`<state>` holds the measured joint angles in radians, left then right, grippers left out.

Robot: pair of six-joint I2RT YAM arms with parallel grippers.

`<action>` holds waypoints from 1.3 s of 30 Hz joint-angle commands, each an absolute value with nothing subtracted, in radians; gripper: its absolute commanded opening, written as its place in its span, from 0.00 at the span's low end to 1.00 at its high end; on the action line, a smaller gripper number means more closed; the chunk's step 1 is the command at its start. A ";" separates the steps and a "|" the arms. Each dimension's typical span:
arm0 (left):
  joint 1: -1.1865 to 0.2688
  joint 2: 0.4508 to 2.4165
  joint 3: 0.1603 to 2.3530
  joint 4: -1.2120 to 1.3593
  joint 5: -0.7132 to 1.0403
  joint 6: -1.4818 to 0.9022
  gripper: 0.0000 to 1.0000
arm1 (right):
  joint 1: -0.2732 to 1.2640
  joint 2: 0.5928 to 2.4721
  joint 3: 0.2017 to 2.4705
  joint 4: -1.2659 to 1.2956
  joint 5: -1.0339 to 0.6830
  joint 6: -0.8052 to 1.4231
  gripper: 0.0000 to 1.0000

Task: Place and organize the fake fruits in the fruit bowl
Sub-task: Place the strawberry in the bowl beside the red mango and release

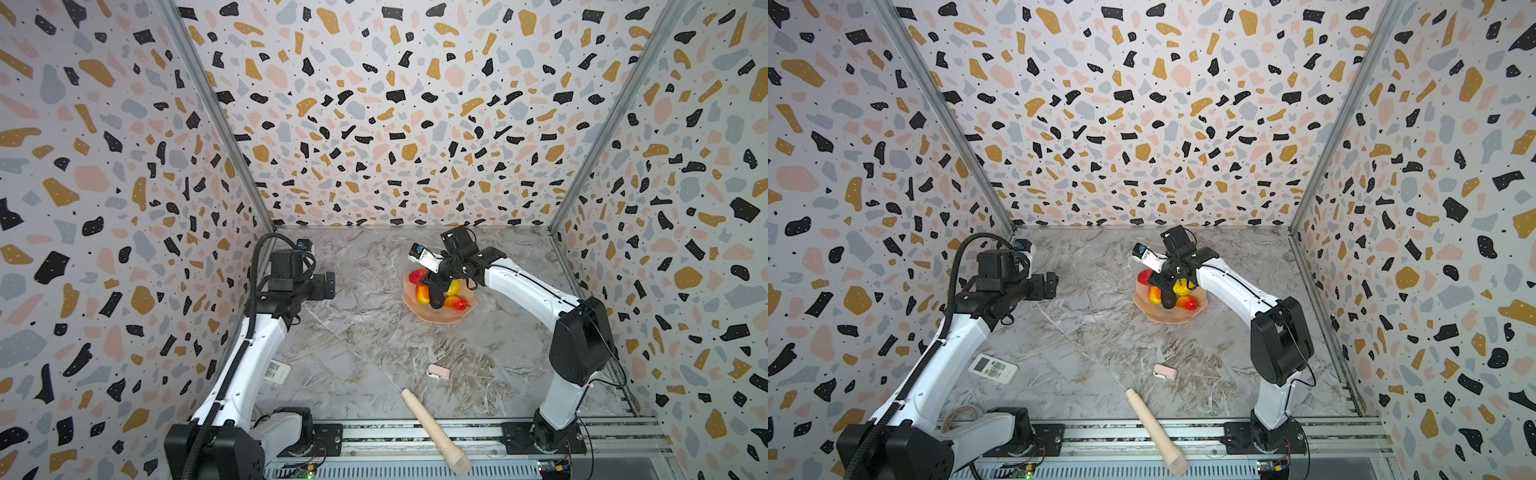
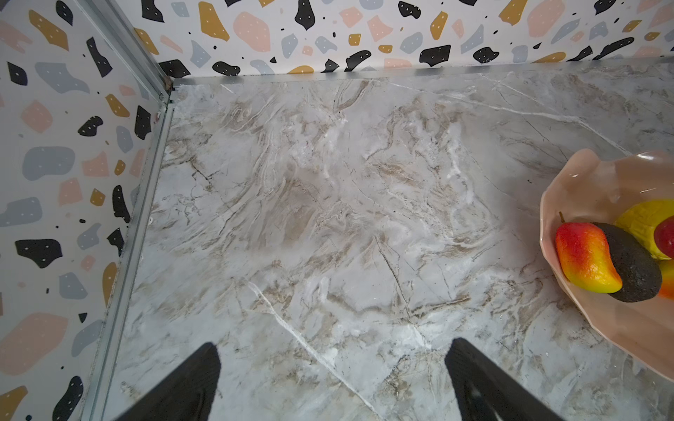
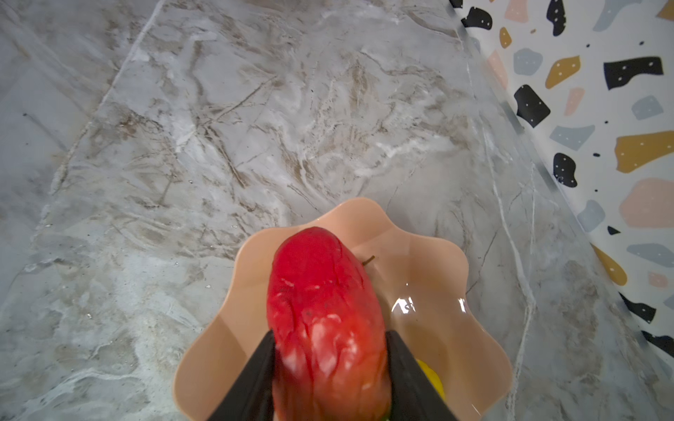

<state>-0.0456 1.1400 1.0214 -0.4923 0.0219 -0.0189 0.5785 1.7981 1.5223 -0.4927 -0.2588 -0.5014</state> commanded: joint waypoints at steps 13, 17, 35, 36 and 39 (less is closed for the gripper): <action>-0.038 1.141 1.019 -0.467 0.028 -0.015 0.99 | 0.471 1.937 1.603 -0.503 -0.149 -0.530 0.37; -0.038 1.141 1.019 -0.466 0.026 -0.014 1.00 | 0.470 1.993 1.646 -0.502 -0.145 -0.549 0.37; -0.038 1.141 1.019 -0.466 0.025 -0.013 0.99 | 0.447 2.022 1.695 -0.513 -0.106 -0.575 0.43; -0.038 1.140 1.019 -0.468 0.025 -0.013 1.00 | 0.442 2.021 1.692 -0.515 -0.104 -0.575 0.43; -0.038 1.140 1.019 -0.468 0.024 -0.012 1.00 | 0.432 2.022 1.680 -0.512 -0.106 -0.576 0.48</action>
<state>-0.0456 1.1404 1.0214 -0.4927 0.0219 -0.0185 0.4454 2.0373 1.6630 -0.4862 -0.1162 -0.5678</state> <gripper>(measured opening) 0.995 0.474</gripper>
